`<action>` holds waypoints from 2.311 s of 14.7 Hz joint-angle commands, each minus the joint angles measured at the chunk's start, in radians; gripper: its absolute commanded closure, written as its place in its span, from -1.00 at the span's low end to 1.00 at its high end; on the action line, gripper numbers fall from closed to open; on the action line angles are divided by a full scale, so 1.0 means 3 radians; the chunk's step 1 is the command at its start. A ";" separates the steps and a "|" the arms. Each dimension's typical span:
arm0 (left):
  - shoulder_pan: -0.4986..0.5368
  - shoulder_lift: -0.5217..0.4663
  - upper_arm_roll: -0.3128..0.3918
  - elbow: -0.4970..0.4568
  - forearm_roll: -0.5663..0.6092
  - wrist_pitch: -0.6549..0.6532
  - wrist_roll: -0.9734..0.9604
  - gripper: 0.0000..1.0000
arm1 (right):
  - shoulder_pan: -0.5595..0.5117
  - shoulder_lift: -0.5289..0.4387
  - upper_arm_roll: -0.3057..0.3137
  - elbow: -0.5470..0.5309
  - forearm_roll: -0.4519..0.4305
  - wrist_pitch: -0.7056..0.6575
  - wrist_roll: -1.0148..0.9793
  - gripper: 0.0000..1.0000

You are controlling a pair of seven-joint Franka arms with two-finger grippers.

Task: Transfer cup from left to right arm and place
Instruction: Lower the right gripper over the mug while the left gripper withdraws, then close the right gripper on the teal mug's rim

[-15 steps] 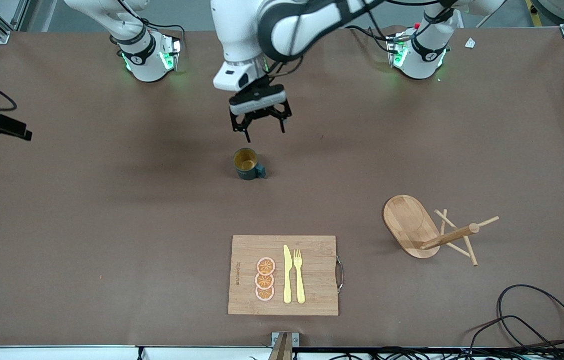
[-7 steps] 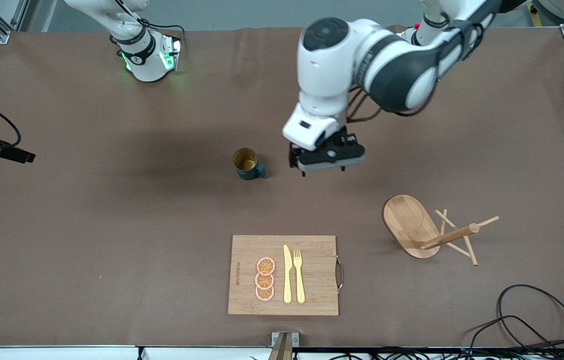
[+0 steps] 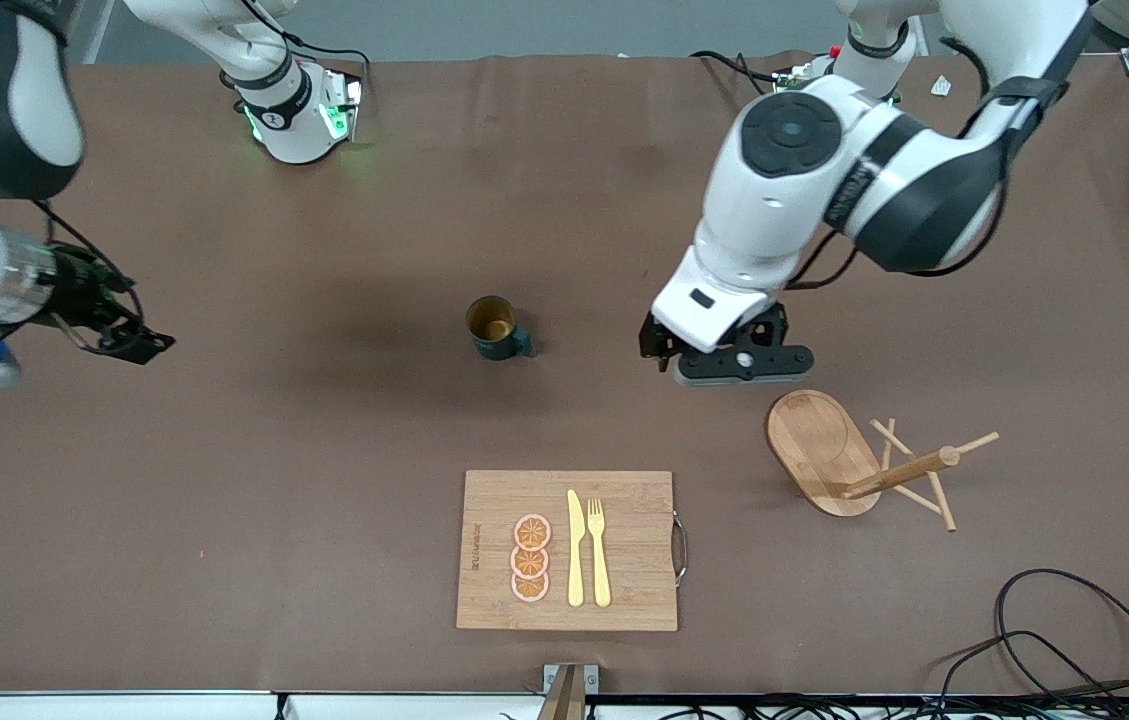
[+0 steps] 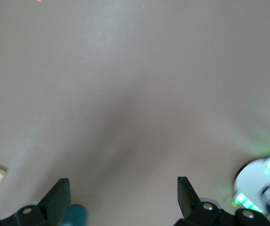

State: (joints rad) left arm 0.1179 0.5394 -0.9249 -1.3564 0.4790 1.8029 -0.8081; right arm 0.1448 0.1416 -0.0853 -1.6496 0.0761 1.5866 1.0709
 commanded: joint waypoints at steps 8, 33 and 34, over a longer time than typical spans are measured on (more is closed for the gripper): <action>-0.0378 -0.0959 0.1915 -0.0045 -0.1468 -0.0318 0.2073 -1.00 | 0.1377 0.0253 -0.0017 -0.0616 0.0063 0.1081 0.3224 -1.00; -0.0444 -0.1987 0.2833 -0.0735 -0.1668 -0.0753 0.2387 -1.00 | 0.2396 0.1021 -0.0017 -0.0888 0.0232 0.2223 0.4745 0.27; -0.0444 -0.1992 0.2838 -0.0730 -0.1668 -0.0758 0.2443 -1.00 | 0.2406 0.1021 -0.0017 -0.0883 0.0232 0.2223 0.4719 0.60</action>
State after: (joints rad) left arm -0.0043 -0.0412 -0.0868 -1.5777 -0.0231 1.5970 -0.0961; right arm 0.8475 0.4629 -0.0797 -1.8970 0.1334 2.2400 2.4997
